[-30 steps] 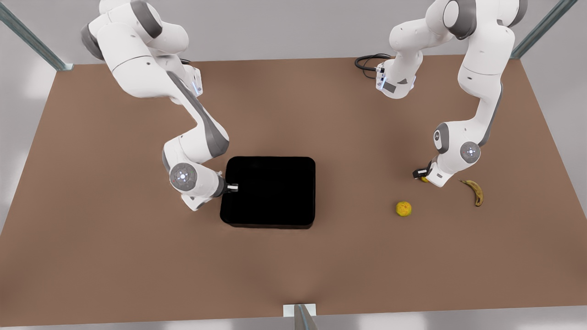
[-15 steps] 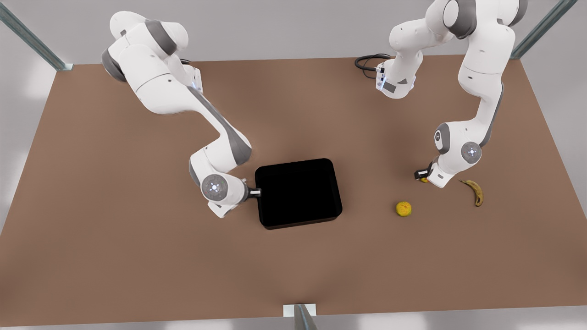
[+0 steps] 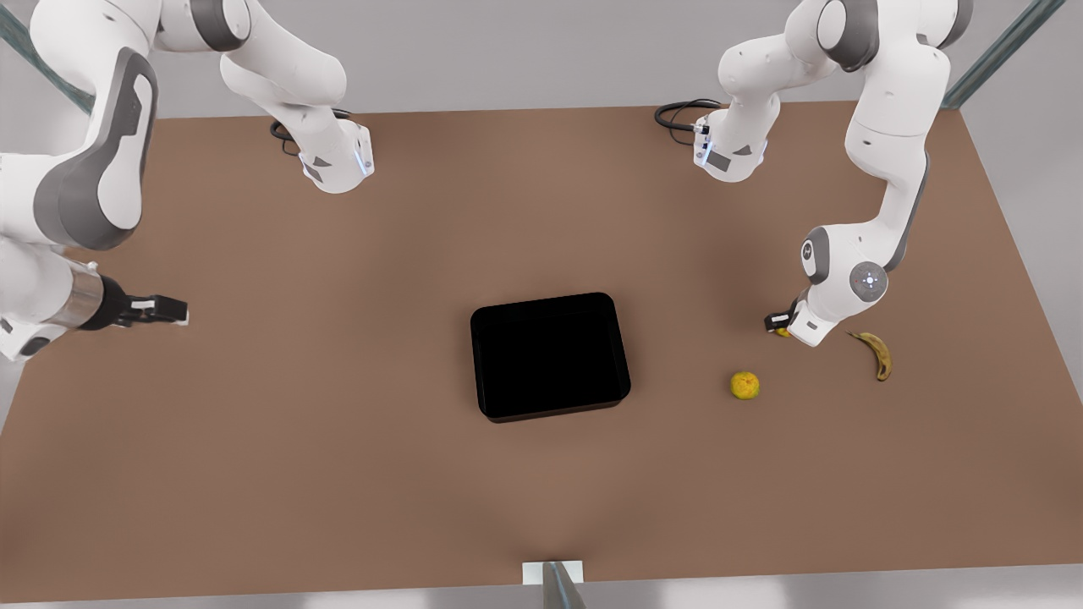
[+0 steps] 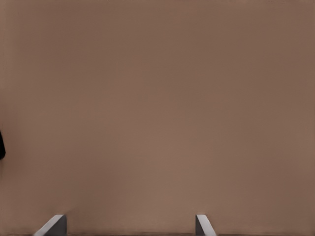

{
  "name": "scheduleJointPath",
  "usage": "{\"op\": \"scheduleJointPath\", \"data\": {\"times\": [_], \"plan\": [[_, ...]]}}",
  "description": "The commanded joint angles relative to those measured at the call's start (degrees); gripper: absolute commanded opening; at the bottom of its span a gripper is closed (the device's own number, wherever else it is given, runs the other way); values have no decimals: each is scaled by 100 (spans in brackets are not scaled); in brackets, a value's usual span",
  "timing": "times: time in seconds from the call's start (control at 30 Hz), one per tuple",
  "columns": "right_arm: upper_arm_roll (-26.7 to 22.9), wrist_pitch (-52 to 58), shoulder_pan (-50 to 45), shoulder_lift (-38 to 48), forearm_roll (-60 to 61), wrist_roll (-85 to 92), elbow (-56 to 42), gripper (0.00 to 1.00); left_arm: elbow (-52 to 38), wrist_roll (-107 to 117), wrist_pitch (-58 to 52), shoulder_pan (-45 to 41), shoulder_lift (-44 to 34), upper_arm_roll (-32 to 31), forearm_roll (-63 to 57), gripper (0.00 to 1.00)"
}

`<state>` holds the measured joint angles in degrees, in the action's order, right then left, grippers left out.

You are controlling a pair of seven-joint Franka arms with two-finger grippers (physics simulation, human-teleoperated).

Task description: Place the storage box in the middle with the right arm, and place the apple in the storage box with the left arm

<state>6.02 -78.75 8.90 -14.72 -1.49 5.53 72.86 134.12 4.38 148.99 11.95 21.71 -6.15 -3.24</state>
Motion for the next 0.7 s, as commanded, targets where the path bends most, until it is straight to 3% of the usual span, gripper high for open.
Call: {"op": "scheduleJointPath", "data": {"times": [0.0, 0.17, 0.33, 0.47, 0.63, 0.67], "plan": [[-66, 70, -54, 22, 0, 0, -18, 100, 0, 2, -1, 0, -9, -1, 78, 64], [-154, 167, 7, -49, 17, 80, -18, 100, -518, 687, -941, -228, -246, -62, 86, 64], [-119, 106, 15, -57, 123, 62, -62, 100, -1827, 2874, -2171, -773, -141, -975, 78, 64], [-128, 0, 7, -75, 175, 62, -123, 100, -3594, 5564, -2568, -1774, 765, -1635, 69, 64], [-128, 0, 15, -75, 211, 71, -114, 100, -4869, 7727, -2524, -3243, 1529, -1741, 69, 64], [-128, 0, 15, -75, 211, 62, -114, 100, -4861, 7736, -2489, -3287, 1625, -1741, 34, 82]]}}
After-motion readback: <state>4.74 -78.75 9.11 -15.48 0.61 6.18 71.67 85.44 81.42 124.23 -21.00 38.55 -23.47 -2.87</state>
